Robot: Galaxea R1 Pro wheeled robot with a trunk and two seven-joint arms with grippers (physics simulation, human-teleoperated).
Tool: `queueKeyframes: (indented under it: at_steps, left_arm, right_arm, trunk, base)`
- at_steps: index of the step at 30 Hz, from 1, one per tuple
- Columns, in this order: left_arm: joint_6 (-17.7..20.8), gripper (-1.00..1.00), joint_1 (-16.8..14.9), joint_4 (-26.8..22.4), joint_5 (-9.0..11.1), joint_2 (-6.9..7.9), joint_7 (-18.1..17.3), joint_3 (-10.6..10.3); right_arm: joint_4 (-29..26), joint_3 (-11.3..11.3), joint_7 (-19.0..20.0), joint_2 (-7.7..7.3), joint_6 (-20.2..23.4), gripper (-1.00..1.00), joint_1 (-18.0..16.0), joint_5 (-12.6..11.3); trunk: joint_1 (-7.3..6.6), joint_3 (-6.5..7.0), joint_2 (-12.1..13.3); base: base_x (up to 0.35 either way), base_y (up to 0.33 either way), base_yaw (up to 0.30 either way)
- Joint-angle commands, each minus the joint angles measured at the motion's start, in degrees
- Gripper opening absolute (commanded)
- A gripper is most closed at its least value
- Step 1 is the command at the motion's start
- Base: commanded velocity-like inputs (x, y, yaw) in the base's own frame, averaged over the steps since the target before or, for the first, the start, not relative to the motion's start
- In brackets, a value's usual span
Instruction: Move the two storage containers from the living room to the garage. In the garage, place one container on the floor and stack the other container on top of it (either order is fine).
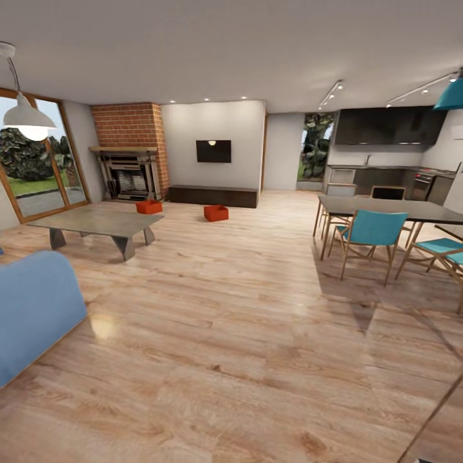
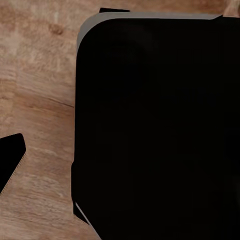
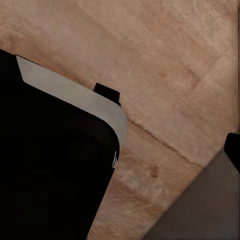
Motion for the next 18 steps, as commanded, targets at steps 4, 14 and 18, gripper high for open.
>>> queueKeyframes:
  at_steps: [4, 14, 18]
  left_arm:
    - [-0.14, 1.00, -0.02, 0.01, 0.26, -0.01, -0.04, 0.17]
    - [-0.14, 1.00, -0.03, 0.01, 0.26, 0.02, -0.04, 0.17]
    - [-0.14, 1.00, -0.03, 0.01, 0.26, 0.02, -0.04, 0.17]
  right_arm:
    - [0.17, 0.49, -0.01, 0.03, -0.36, 1.00, -0.06, -0.58]
    - [0.17, 0.49, -0.01, 0.03, -0.31, 1.00, -0.06, -0.60]
    - [0.17, 0.49, -0.06, 0.03, -0.36, 1.00, -0.06, -0.58]
  trunk:
    - [0.03, -0.05, -0.02]
    - [0.03, -0.05, -0.02]
    - [0.03, -0.05, -0.02]
  base:
    - [0.322, 0.000, 0.000]
    - [0.322, 0.000, 0.000]
    - [0.322, 0.000, 0.000]
